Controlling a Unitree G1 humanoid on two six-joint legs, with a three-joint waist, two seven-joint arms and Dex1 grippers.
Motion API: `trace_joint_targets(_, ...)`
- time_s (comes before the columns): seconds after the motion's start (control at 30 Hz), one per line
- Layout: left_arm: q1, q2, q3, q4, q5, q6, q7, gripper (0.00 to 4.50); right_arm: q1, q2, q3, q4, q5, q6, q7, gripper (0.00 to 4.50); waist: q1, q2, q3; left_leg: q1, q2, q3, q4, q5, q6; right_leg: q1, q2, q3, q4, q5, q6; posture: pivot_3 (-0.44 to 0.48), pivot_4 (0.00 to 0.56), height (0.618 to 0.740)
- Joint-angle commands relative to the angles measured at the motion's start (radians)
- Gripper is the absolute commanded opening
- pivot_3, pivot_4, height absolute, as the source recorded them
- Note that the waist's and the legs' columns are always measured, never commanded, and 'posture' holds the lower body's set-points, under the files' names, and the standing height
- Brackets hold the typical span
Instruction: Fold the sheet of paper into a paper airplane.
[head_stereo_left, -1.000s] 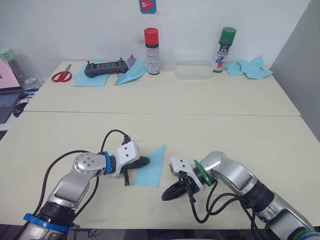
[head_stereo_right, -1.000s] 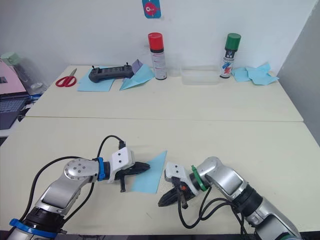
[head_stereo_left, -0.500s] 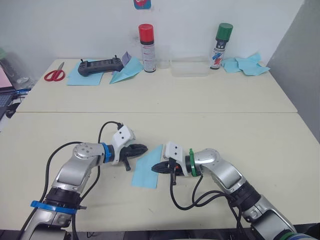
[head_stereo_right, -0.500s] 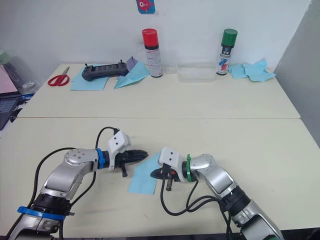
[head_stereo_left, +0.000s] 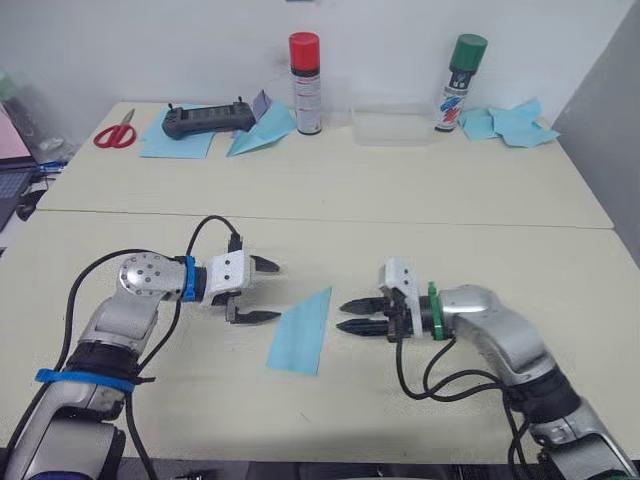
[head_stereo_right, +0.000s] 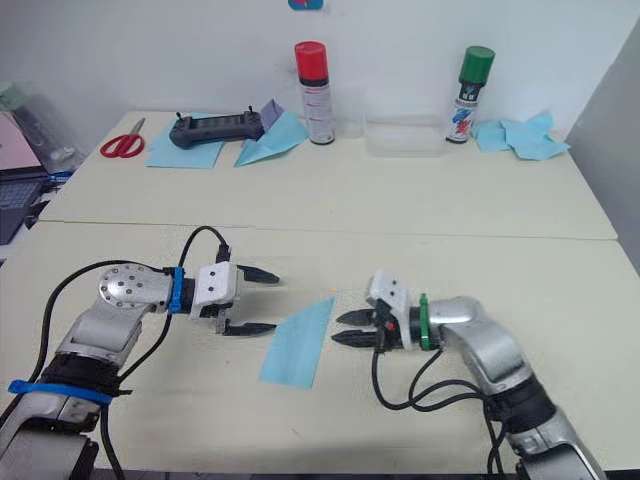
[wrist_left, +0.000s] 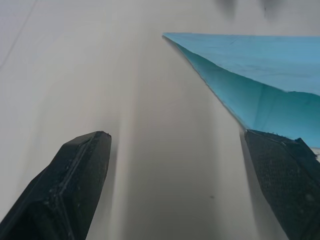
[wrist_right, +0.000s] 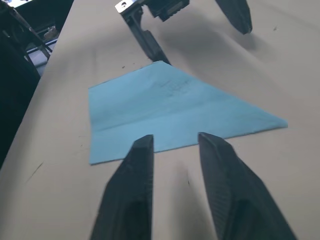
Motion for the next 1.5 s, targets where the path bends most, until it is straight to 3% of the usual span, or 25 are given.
trace_joint_targets(0.03,-0.075,-0.047,-0.043,0.108,0.036,-0.26,-0.036,4.5,0.024,-0.034,-0.037,-0.085,0.036,0.017,-0.006,2.98,0.001,0.0,0.0,-0.001,0.0,-0.001,0.0,0.0,0.0,0.0,0.0,-0.001,0.0,0.0,0.0,0.0,0.15,0.74)
trace_joint_targets(0.2,-0.201,-0.139,-0.118,0.297,0.059,-0.561,-0.102,4.5,0.052,-0.049,-0.062,-0.118,0.046,0.044,-0.052,2.98,0.014,0.0,0.0,-0.004,-0.001,-0.007,0.002,0.0,0.0,0.001,-0.001,-0.008,0.0,0.0,0.0,0.0,0.15,0.74)
trace_joint_targets(0.47,-0.301,-0.201,-0.167,0.458,0.009,-0.718,-0.229,4.5,0.087,-0.058,-0.09,-0.161,0.057,0.071,-0.106,2.98,0.012,0.0,0.0,-0.005,-0.001,-0.012,0.011,0.0,0.0,0.005,0.0,-0.011,0.003,0.0,0.0,0.0,0.15,0.74)
trace_joint_targets(0.7,-0.403,-0.212,-0.15,0.586,0.009,-0.761,-0.256,4.5,0.118,-0.074,-0.108,-0.2,0.078,0.09,-0.135,2.98,0.011,0.0,0.0,-0.005,-0.001,-0.015,0.016,0.0,0.0,0.009,0.001,-0.014,0.003,0.0,0.0,0.0,0.15,0.74)
trace_joint_targets(1.47,-0.338,-0.189,-0.418,0.383,-0.204,-0.746,-0.298,4.5,0.099,-0.065,-0.143,-0.189,0.13,0.128,-0.195,2.98,0.008,0.0,0.0,-0.002,-0.001,-0.019,0.018,0.0,0.0,0.012,0.001,-0.016,0.009,0.0,0.0,0.0,0.15,0.74)
trace_joint_targets(1.5,-0.338,-0.183,-0.438,0.373,-0.212,-0.743,-0.298,4.31,0.097,-0.064,-0.146,-0.188,0.134,0.131,-0.199,3.02,0.008,0.0,0.0,-0.002,-0.001,-0.019,0.018,0.0,0.0,0.012,0.001,-0.016,0.01,0.0,0.0,0.0,0.15,0.74)
